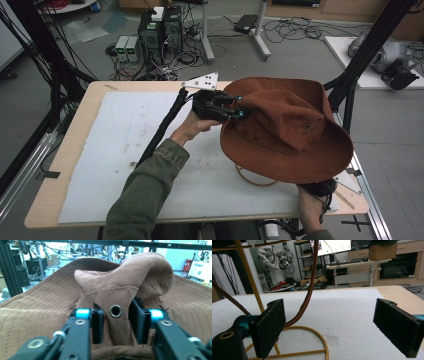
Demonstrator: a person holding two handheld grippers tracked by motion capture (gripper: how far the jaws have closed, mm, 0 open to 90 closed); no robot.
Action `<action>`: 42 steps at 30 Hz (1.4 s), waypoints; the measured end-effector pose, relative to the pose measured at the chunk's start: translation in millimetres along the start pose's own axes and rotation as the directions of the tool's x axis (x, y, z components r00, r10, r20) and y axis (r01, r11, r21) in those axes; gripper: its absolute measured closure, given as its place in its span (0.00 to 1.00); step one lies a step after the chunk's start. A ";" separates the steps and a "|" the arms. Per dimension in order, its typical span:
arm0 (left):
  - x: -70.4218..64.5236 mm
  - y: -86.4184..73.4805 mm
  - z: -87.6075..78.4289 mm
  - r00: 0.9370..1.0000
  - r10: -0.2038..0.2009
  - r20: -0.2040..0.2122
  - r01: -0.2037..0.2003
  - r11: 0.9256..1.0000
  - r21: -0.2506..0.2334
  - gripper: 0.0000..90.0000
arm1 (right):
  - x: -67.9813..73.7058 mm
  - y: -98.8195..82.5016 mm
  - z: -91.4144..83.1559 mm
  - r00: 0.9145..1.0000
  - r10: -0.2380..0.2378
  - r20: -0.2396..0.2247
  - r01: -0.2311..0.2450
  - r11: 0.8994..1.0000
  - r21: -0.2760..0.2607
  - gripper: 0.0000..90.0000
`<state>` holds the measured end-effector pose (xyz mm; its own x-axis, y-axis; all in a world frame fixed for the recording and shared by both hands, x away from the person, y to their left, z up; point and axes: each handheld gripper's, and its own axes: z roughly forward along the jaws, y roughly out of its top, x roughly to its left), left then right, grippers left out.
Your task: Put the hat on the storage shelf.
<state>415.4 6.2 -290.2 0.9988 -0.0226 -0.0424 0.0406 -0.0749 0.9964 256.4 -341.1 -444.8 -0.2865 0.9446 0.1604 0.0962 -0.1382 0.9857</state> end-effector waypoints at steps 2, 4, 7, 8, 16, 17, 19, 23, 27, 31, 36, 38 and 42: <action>0.9 -0.2 -0.4 1.000 -0.011 0.003 0.011 1.000 -0.012 0.57 | 0.1 -0.1 0.0 1.000 -0.002 -0.004 0.002 1.000 0.002 0.11; 1.7 -0.4 -1.0 1.000 -0.014 0.011 0.014 1.000 -0.017 0.49 | 0.2 -0.3 -0.2 1.000 0.000 -0.004 0.000 1.000 0.004 0.11; 0.8 0.0 -1.0 1.000 -0.006 -0.016 0.006 1.000 0.000 0.36 | 0.2 -0.3 -0.2 1.000 0.000 -0.002 0.000 1.000 0.004 0.11; 0.3 0.1 -0.9 1.000 -0.001 -0.024 0.001 1.000 0.005 0.34 | 0.2 -0.2 -0.2 1.000 0.001 -0.002 -0.001 1.000 0.005 0.11; -1.4 7.9 -11.1 0.997 0.005 -0.076 -0.007 1.000 -0.017 0.17 | -0.1 -0.1 -0.2 1.000 0.005 -0.003 -0.005 1.000 0.000 0.11; -2.6 10.2 -14.0 0.996 0.007 -0.089 -0.009 1.000 -0.026 0.17 | -0.4 0.0 -0.2 1.000 0.003 -0.001 -0.003 1.000 0.000 0.11; -4.8 14.8 -21.3 0.994 0.012 -0.106 -0.016 0.999 -0.037 0.17 | -0.9 -0.1 -0.4 1.000 0.006 -0.003 -0.006 1.000 0.001 0.11; -14.4 25.8 -44.4 0.982 0.040 -0.184 -0.051 0.997 -0.055 0.16 | -2.2 0.3 -1.0 1.000 0.010 -0.002 -0.010 1.000 -0.004 0.11; -28.5 34.5 -75.3 0.967 0.046 -0.252 -0.072 0.993 -0.095 0.14 | -3.4 0.8 -2.2 1.000 0.023 0.002 -0.023 1.000 -0.007 0.11; -47.1 40.8 -114.6 0.934 0.051 -0.352 -0.097 0.989 -0.113 0.14 | -4.2 1.1 -2.2 1.000 0.025 0.005 -0.025 1.000 -0.010 0.11; -76.2 32.1 -178.3 0.829 0.026 -0.558 -0.112 0.986 -0.120 0.14 | -3.1 1.7 -2.8 1.000 0.018 0.004 -0.018 1.000 -0.012 0.11; -88.0 25.2 -197.4 0.770 0.008 -0.638 -0.122 0.983 -0.135 0.14 | -2.4 1.8 -2.7 1.000 0.018 0.004 -0.018 1.000 -0.011 0.11; -117.8 1.3 -229.5 0.603 -0.022 -0.797 -0.162 0.975 -0.150 0.14 | -2.4 1.8 -2.0 1.000 0.013 0.004 -0.013 1.000 -0.012 0.11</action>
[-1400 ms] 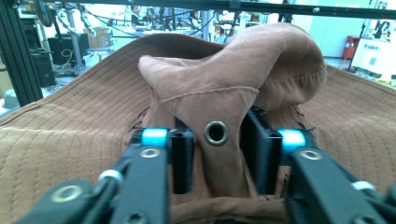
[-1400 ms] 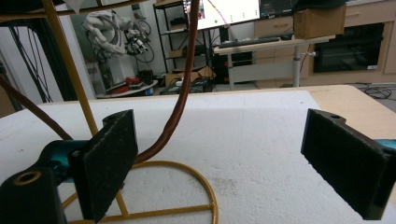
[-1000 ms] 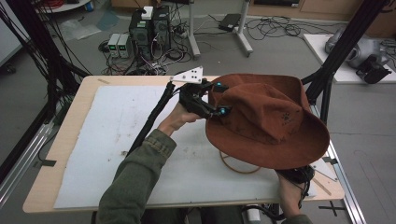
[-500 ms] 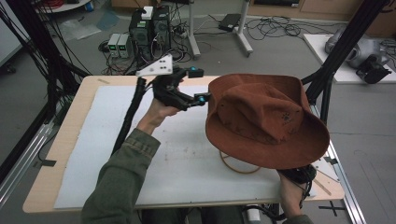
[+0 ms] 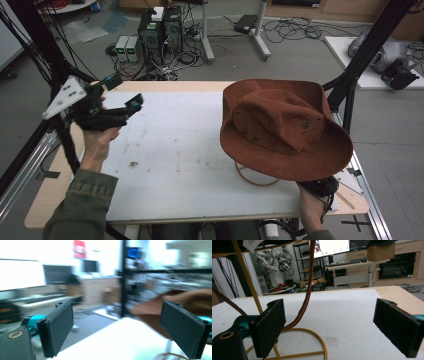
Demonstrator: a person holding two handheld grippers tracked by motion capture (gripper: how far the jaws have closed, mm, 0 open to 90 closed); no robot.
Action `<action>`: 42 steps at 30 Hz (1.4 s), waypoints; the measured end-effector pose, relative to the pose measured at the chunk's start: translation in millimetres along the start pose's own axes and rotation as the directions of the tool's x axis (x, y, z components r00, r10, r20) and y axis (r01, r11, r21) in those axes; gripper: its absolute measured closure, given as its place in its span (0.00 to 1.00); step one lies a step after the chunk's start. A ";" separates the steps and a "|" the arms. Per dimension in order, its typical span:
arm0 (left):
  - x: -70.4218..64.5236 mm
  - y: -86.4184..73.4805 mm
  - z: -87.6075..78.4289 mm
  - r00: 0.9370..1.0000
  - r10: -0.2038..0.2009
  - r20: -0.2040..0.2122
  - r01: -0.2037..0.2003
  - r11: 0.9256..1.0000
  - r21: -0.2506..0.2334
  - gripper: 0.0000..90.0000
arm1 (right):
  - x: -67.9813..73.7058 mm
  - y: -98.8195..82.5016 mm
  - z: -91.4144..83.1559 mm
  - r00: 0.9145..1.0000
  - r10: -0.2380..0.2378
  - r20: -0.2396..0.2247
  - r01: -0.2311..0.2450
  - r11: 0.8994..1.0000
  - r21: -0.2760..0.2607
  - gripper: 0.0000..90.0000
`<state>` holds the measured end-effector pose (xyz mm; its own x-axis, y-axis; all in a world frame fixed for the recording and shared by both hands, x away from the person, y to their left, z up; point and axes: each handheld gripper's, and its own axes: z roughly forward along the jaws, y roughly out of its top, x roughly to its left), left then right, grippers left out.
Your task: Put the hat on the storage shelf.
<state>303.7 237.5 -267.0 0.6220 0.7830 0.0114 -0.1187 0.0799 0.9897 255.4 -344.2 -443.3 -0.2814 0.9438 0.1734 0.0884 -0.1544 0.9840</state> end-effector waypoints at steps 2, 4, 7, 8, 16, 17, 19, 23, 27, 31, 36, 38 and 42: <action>-2.0 -9.6 -15.5 0.996 0.018 -0.084 -0.019 1.000 -0.012 0.14 | 0.6 0.1 0.4 1.000 0.000 -0.001 0.000 1.000 0.003 0.11; -5.8 -22.0 -29.6 0.984 0.023 -0.176 -0.025 1.000 -0.013 0.14 | 1.4 0.2 1.0 1.000 -0.005 0.002 0.005 1.000 0.003 0.11; -12.2 -41.4 -47.6 0.958 0.018 -0.287 -0.023 1.000 -0.014 0.14 | 1.8 0.5 1.2 1.000 -0.009 0.009 0.009 1.000 -0.003 0.11; -14.9 -48.1 -52.7 0.948 0.018 -0.318 -0.025 1.000 -0.018 0.14 | 2.4 0.7 0.5 1.000 -0.004 0.009 0.004 1.000 -0.001 0.11; -35.6 -96.7 -81.7 0.866 0.041 -0.499 -0.033 0.999 0.024 0.14 | 0.9 0.6 -1.8 0.998 -0.014 0.053 0.015 1.000 -0.019 0.11; -36.2 -101.7 -84.7 0.851 0.025 -0.525 -0.020 1.000 0.016 0.14 | 0.9 0.3 -2.3 0.998 -0.018 0.066 0.019 1.000 -0.022 0.11; -36.0 -111.6 -89.7 0.831 -0.004 -0.556 0.017 1.000 0.019 0.14 | 0.5 0.0 -2.7 0.997 -0.020 0.079 0.022 0.999 -0.032 0.11; -39.2 -127.2 -96.3 0.814 -0.007 -0.580 0.051 0.997 0.061 0.14 | 2.3 0.4 -5.6 0.993 -0.027 0.117 0.034 0.998 -0.055 0.11; -41.9 -128.3 -95.1 0.801 0.004 -0.598 0.072 0.992 0.103 0.14 | 2.1 -0.1 -5.9 0.988 -0.051 0.144 0.061 0.996 -0.061 0.11; -43.5 -135.7 -97.5 0.800 0.007 -0.600 0.069 0.992 0.105 0.14 | 3.4 -0.7 -6.9 0.988 -0.046 0.148 0.054 0.997 -0.053 0.11; -43.4 -141.1 -99.3 0.792 0.009 -0.610 0.072 0.992 0.108 0.14 | 4.8 -0.8 -7.3 0.986 -0.064 0.151 0.072 0.996 -0.046 0.11; -43.6 -142.8 -99.1 0.794 0.010 -0.607 0.072 0.991 0.111 0.14 | 3.9 -0.7 -6.4 0.986 -0.068 0.153 0.076 0.996 -0.046 0.11; -42.5 -145.0 -101.5 0.790 0.001 -0.613 0.081 0.991 0.106 0.14 | 4.5 -0.6 -5.0 0.986 -0.062 0.156 0.069 0.997 -0.038 0.11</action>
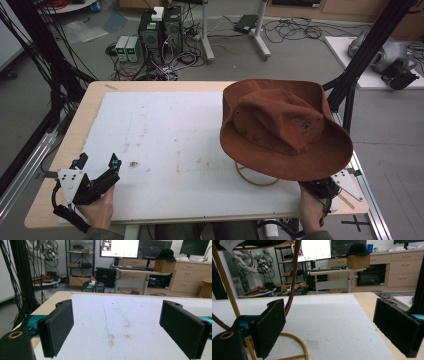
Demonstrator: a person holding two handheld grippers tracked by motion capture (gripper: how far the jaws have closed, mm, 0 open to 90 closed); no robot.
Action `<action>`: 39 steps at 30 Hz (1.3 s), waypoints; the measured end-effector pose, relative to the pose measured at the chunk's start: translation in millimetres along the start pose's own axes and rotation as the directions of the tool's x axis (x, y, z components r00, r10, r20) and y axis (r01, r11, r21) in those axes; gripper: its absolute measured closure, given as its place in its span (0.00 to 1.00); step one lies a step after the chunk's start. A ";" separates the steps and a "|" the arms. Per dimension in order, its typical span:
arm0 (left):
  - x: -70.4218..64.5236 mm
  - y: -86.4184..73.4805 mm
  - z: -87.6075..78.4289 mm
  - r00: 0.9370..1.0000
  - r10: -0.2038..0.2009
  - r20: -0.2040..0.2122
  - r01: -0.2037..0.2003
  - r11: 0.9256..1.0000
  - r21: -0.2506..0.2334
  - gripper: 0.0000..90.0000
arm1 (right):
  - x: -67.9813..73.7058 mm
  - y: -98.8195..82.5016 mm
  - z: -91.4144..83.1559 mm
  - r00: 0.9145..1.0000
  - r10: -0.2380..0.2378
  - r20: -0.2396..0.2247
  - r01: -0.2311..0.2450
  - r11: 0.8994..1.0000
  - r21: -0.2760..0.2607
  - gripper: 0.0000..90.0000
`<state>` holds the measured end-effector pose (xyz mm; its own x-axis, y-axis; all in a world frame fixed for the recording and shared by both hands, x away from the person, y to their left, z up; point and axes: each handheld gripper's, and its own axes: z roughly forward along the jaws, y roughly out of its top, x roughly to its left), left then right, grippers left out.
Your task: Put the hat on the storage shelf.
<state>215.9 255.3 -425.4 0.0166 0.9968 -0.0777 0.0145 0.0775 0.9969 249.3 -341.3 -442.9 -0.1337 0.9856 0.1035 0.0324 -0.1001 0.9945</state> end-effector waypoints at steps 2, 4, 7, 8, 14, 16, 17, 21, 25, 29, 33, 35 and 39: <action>1.6 -0.4 -0.6 1.000 -0.007 -0.001 0.007 1.000 -0.003 0.14 | 0.5 0.1 0.5 1.000 -0.004 0.001 0.004 1.000 0.004 0.11; 3.2 -1.0 -1.2 1.000 -0.010 -0.008 0.010 1.000 -0.006 0.14 | 0.9 -0.1 1.1 1.000 -0.009 0.000 0.009 1.000 0.003 0.11; 5.2 -1.7 -1.0 1.000 -0.019 -0.010 0.019 1.000 -0.009 0.14 | 1.1 -0.1 1.6 1.000 -0.015 -0.001 0.015 1.000 0.000 0.11; 6.3 -1.9 -1.3 1.000 -0.026 -0.014 0.026 1.000 -0.009 0.14 | 0.9 -0.2 1.9 1.000 -0.019 -0.001 0.019 1.000 -0.005 0.11; 7.8 -2.2 -2.2 0.999 -0.039 -0.017 0.039 0.999 -0.016 0.14 | 2.1 0.4 0.4 1.000 -0.022 0.002 0.022 1.000 -0.001 0.11; 7.4 -1.9 -2.9 0.999 -0.035 -0.017 0.034 0.999 -0.017 0.14 | 2.3 0.6 0.0 1.000 -0.025 0.003 0.025 1.000 -0.002 0.11; 7.1 -1.9 -2.9 0.999 -0.037 -0.014 0.037 0.999 -0.018 0.14 | 1.9 0.6 0.1 1.000 -0.029 0.003 0.029 1.000 -0.005 0.11; 6.5 -2.1 -3.1 0.999 -0.037 -0.007 0.037 0.999 -0.018 0.14 | 2.2 0.6 0.4 1.000 -0.023 0.003 0.023 1.000 0.001 0.11; 6.1 -2.4 -3.1 0.999 -0.036 -0.010 0.036 0.999 -0.020 0.14 | 2.7 0.4 1.2 1.000 -0.027 -0.002 0.027 1.000 -0.001 0.11; 6.0 -2.7 -2.8 0.999 -0.037 -0.007 0.037 0.999 -0.022 0.14 | 2.9 0.6 0.4 1.000 -0.024 -0.001 0.024 1.000 0.001 0.11; 6.4 -3.1 -2.8 0.999 -0.038 -0.010 0.038 0.999 -0.019 0.14 | 2.6 0.5 0.6 1.000 -0.024 0.001 0.024 1.000 0.001 0.11; 7.0 -3.2 -3.0 0.999 -0.035 -0.014 0.034 0.999 -0.021 0.14 | 2.8 0.5 0.5 1.000 -0.021 -0.001 0.021 1.000 0.002 0.11; 6.8 -3.6 -2.8 0.999 -0.034 -0.015 0.033 0.999 -0.019 0.14 | 2.8 0.4 1.3 1.000 -0.024 -0.004 0.024 1.000 0.001 0.11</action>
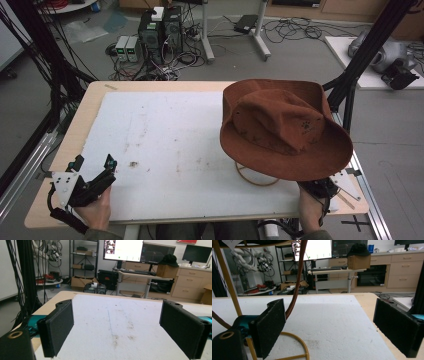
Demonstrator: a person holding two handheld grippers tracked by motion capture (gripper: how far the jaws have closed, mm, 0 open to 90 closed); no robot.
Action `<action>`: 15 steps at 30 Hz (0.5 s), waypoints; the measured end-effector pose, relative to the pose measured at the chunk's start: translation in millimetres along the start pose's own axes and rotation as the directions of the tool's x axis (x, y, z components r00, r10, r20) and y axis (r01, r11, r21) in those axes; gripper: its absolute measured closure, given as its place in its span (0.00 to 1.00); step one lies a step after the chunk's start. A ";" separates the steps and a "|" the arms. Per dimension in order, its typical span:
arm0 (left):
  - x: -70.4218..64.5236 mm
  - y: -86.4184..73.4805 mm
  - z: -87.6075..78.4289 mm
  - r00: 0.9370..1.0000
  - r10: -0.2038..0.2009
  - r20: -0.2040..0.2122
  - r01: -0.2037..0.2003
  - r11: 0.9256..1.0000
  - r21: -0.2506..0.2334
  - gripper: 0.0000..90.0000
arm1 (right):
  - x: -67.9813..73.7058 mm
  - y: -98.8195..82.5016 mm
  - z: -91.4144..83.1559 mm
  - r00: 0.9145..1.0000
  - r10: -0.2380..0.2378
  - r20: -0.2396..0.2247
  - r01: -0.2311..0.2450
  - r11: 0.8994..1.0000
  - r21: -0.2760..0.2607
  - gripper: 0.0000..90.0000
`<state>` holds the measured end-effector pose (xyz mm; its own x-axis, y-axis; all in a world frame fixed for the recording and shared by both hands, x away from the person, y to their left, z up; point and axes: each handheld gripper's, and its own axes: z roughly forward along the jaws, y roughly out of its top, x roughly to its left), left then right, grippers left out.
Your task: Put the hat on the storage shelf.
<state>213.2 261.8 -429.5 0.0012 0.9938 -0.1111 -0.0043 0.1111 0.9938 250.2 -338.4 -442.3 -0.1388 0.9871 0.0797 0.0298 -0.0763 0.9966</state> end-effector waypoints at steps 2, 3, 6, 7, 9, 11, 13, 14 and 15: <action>-0.3 -0.3 0.3 1.000 0.001 -0.001 -0.001 1.000 0.000 0.14 | 0.4 0.0 -0.1 1.000 0.001 0.002 -0.001 1.000 0.004 0.11; -0.4 -0.4 0.3 1.000 0.002 0.000 -0.002 1.000 0.001 0.14 | 0.7 -0.2 0.1 1.000 0.006 0.003 -0.006 1.000 0.003 0.11; -1.1 -1.1 1.2 1.000 -0.001 0.006 0.001 1.000 0.006 0.14 | 0.4 -0.3 0.3 1.000 0.001 0.002 -0.001 1.000 0.009 0.11; -1.3 -1.3 1.4 1.000 0.003 0.007 -0.003 1.000 0.007 0.14 | 0.4 -0.3 0.3 1.000 0.003 0.000 -0.003 1.000 0.010 0.11; -1.9 -1.3 1.8 1.000 0.003 0.008 -0.003 1.000 0.006 0.14 | 0.5 -0.4 0.3 1.000 0.003 0.000 -0.003 1.000 0.010 0.11; -2.1 -1.4 2.0 1.000 0.003 0.008 -0.003 1.000 0.007 0.14 | 0.0 -0.3 0.5 1.000 0.006 -0.003 -0.006 1.000 0.008 0.11; -1.8 -1.4 1.9 1.000 0.003 0.008 -0.003 1.000 0.006 0.14 | 0.0 -0.4 0.2 1.000 0.009 -0.001 -0.009 1.000 0.010 0.11; -1.4 -1.4 1.7 1.000 0.005 0.007 -0.005 1.000 0.007 0.14 | -0.1 -0.5 0.3 1.000 0.009 -0.001 -0.009 1.000 0.011 0.11; -1.1 -1.4 1.7 1.000 0.003 0.006 -0.003 1.000 0.006 0.14 | -0.1 -0.5 0.4 1.000 0.011 0.000 -0.011 1.000 0.010 0.11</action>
<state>214.9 260.6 -430.8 0.0067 0.9941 -0.1080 0.0022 0.1080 0.9941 250.6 -338.4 -442.8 -0.1382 0.9862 0.0908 0.0416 -0.0858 0.9954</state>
